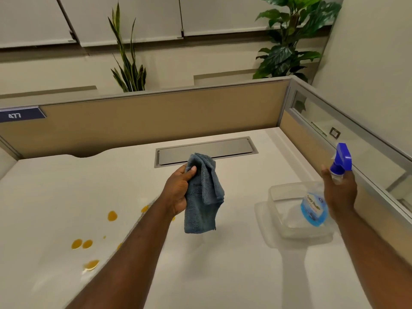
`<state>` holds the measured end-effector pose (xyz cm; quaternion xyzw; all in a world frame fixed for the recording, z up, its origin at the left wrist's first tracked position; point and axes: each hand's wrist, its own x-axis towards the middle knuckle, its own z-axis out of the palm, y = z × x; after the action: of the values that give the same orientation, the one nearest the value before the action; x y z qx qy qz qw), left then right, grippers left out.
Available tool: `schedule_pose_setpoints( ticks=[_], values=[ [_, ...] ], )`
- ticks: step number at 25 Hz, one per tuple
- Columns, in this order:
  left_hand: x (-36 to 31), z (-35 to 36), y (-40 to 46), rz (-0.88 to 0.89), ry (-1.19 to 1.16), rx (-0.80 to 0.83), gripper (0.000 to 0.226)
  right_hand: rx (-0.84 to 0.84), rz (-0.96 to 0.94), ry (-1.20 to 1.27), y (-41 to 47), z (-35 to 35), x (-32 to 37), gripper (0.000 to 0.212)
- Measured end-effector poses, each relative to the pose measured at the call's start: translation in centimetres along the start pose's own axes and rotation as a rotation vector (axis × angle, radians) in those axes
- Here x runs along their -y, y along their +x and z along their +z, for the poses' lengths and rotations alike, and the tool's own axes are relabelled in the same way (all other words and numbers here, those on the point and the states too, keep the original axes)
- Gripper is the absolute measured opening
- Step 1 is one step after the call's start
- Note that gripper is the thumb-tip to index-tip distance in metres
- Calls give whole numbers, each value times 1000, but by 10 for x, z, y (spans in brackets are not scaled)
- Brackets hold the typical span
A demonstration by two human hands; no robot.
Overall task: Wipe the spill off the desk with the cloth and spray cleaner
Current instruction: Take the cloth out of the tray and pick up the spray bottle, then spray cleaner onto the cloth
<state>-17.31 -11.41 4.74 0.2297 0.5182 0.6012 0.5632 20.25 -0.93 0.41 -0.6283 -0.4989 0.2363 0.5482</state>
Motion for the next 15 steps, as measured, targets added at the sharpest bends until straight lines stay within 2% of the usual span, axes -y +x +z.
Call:
schedule_pose_setpoints(
  ticks=[3, 7, 11, 15],
  values=[
    [-4, -9, 1, -13, -15, -25, 21, 35, 37, 4, 5, -2, -2, 30],
    [-6, -13, 2, 4, -63, -59, 25, 141, 17, -14, 9, -6, 2, 33],
    [-6, -6, 3, 151, -8, -143, 22, 29, -64, -25, 5, -8, 11, 25],
    [-9, 1, 4, 364, 121, -247, 17, -49, -164, 57, 1, -13, 53, 22]
  ],
)
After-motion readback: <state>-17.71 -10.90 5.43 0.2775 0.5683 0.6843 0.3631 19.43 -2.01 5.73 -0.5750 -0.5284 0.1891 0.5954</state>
